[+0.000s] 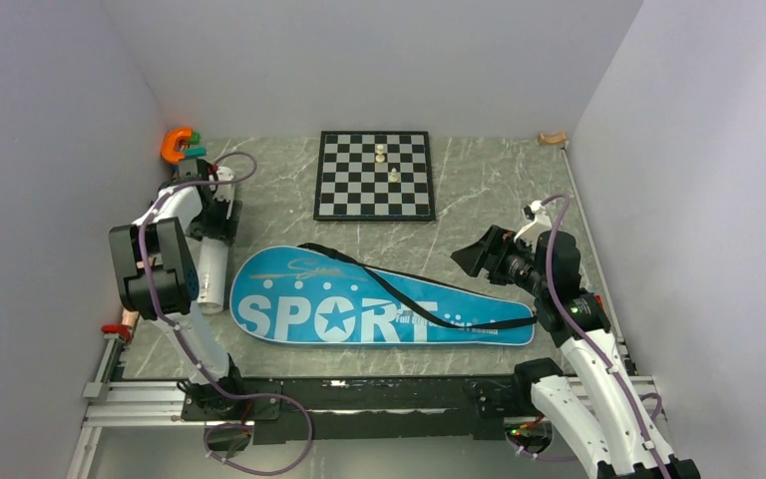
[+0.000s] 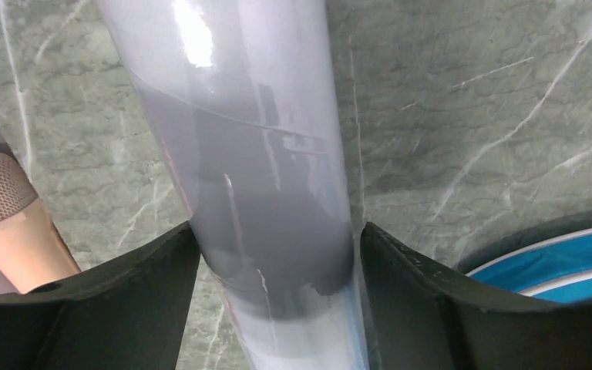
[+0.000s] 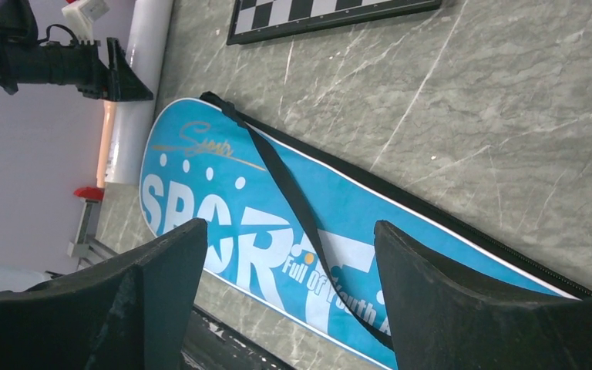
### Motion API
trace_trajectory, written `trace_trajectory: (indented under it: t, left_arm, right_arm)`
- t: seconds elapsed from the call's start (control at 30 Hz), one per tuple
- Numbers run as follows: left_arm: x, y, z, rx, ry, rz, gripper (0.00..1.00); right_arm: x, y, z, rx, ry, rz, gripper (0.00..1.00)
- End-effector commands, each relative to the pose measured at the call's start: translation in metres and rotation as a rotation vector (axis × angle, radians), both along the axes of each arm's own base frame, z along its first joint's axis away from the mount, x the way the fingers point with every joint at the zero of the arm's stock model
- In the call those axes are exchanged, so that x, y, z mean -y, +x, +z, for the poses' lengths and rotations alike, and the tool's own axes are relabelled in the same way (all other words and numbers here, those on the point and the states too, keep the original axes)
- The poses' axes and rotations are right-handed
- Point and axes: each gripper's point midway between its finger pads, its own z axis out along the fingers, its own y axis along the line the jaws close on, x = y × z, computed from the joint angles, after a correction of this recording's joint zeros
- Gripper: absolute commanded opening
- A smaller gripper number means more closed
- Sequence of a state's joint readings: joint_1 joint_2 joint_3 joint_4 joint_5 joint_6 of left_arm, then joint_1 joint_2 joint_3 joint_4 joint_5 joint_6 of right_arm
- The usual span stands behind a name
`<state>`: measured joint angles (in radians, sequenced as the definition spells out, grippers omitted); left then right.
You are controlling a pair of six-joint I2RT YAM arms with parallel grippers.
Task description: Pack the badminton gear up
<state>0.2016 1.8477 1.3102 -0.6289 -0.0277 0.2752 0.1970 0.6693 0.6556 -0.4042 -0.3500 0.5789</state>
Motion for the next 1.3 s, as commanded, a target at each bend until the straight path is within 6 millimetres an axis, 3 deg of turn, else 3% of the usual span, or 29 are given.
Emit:
trace_trajectory:
  t: [0.0, 0.27, 0.4, 0.53, 0.7, 0.83, 1.0, 1.27]
  left_arm:
    - [-0.002, 0.003, -0.006, -0.003, 0.013, -0.022, 0.72]
    - [0.009, -0.013, -0.005, -0.005, -0.005, -0.111, 0.36]
    - [0.023, -0.028, 0.021, 0.039, -0.005, -0.218, 0.29]
    - [0.053, -0.053, 0.059, 0.093, -0.025, -0.415, 0.34]
    - [0.103, -0.086, 0.106, 0.181, -0.040, -0.686, 0.33]
    - [0.160, -0.111, 0.121, 0.189, -0.014, -0.926, 0.33]
    - [0.239, -0.125, 0.117, 0.189, 0.001, -1.243, 0.32]
    - [0.316, -0.094, 0.086, 0.014, 0.197, -1.584, 0.31]
  right_arm:
    - [-0.002, 0.002, 0.019, 0.067, -0.001, 0.023, 0.82]
    - [-0.003, 0.001, 0.020, 0.069, 0.003, 0.026, 0.77]
    - [-0.003, 0.001, 0.025, 0.074, 0.002, 0.027, 0.76]
    - [-0.001, 0.002, 0.033, 0.088, -0.008, 0.023, 0.75]
    - [0.000, 0.002, 0.043, 0.105, -0.013, 0.019, 0.74]
    - [0.002, 0.002, 0.051, 0.121, -0.018, 0.009, 0.73]
    - [0.006, 0.003, 0.059, 0.131, -0.033, -0.014, 0.73]
    - [0.012, 0.005, 0.062, 0.134, -0.041, -0.048, 0.71]
